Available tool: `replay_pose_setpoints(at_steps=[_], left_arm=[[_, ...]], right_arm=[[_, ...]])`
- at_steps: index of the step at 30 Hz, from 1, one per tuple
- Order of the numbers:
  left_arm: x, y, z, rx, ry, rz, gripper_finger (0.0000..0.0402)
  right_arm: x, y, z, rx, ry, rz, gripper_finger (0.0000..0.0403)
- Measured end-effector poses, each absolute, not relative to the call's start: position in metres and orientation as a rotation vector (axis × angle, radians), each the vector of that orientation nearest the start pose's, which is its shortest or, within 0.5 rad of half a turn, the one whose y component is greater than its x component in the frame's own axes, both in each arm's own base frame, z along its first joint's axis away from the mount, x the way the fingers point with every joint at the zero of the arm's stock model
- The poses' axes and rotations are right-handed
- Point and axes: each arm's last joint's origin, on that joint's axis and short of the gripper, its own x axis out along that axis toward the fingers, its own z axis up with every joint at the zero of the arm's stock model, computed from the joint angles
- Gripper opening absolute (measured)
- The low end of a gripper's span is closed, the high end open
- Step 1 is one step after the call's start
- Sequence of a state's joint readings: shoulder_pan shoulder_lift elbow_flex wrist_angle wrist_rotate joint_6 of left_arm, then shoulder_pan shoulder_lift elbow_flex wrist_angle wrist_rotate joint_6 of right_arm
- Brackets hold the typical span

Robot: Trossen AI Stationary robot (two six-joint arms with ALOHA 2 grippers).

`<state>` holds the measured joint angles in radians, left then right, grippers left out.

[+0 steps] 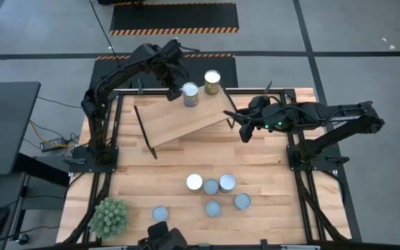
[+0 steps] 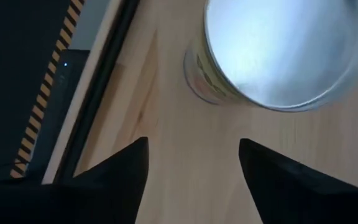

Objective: Pick and place cans onto a shelf
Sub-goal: Put the canned peaches on the shelf

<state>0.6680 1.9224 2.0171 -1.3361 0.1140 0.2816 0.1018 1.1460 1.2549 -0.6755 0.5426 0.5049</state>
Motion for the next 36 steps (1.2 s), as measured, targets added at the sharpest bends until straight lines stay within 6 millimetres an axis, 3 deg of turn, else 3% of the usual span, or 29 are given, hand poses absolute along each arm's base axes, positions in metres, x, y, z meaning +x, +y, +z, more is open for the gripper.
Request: replay_pose_setpoints(at_steps=[5, 12, 22, 28, 33, 36], left_arm=[[0.309, 0.232, 0.324, -0.216, 1.21, 0.308, 0.0238], [0.317, 0.241, 0.316, -0.162, 1.138, 0.384, 0.0227], [0.328, 0.253, 0.325, -0.114, 0.957, 0.476, 0.0226], [0.325, 0.256, 0.332, -0.083, 0.967, 0.549, 0.0226], [0.317, 0.247, 0.357, -0.068, 1.0, 0.505, 0.0224], [0.317, 0.235, 0.362, -0.067, 1.047, 0.46, 0.0216]], right_arm=[[0.233, 0.009, 0.377, 0.307, 0.437, -0.535, 0.0151], [0.237, 0.009, 0.376, 0.315, 0.436, -0.521, 0.0151], [0.239, 0.009, 0.379, 0.335, 0.401, -0.509, 0.0151], [0.239, 0.009, 0.379, 0.342, 0.4, -0.51, 0.0151], [0.239, 0.008, 0.379, 0.334, 0.404, -0.512, 0.0151], [0.238, 0.006, 0.378, 0.318, 0.414, -0.519, 0.0151]])
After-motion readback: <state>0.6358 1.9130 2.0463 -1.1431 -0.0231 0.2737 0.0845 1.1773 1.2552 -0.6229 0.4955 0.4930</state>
